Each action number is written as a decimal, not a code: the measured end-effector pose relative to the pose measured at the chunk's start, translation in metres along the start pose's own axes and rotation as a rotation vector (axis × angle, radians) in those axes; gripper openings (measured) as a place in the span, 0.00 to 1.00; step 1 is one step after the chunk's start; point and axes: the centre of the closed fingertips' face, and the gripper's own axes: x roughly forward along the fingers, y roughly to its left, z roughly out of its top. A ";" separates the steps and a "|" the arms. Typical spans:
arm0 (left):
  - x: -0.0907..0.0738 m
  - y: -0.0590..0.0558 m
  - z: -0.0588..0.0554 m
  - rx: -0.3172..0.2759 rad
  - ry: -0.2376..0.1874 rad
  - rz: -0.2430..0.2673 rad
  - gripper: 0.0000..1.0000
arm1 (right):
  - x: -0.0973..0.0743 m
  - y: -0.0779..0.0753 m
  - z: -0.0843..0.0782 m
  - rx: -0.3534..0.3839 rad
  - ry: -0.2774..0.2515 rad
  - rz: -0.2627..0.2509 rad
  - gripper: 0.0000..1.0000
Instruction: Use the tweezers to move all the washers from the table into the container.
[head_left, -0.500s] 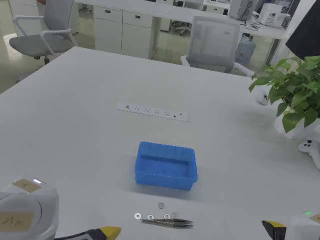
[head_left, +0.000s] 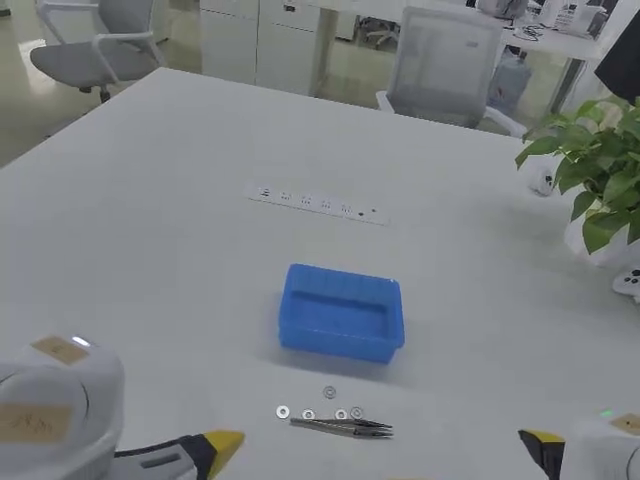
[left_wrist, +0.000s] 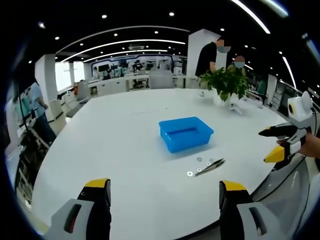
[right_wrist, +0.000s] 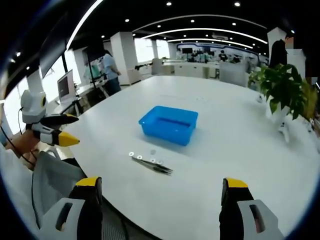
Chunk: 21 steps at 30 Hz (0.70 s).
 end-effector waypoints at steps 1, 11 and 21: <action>0.000 0.000 0.000 0.002 0.001 -0.001 0.92 | 0.000 0.000 0.000 -0.003 0.001 0.001 0.99; 0.006 -0.006 -0.001 0.045 -0.003 -0.029 0.85 | 0.002 0.002 0.003 -0.014 0.000 0.012 0.99; 0.013 -0.014 0.003 0.101 -0.020 -0.084 0.76 | 0.003 0.001 0.004 -0.032 0.014 0.010 0.99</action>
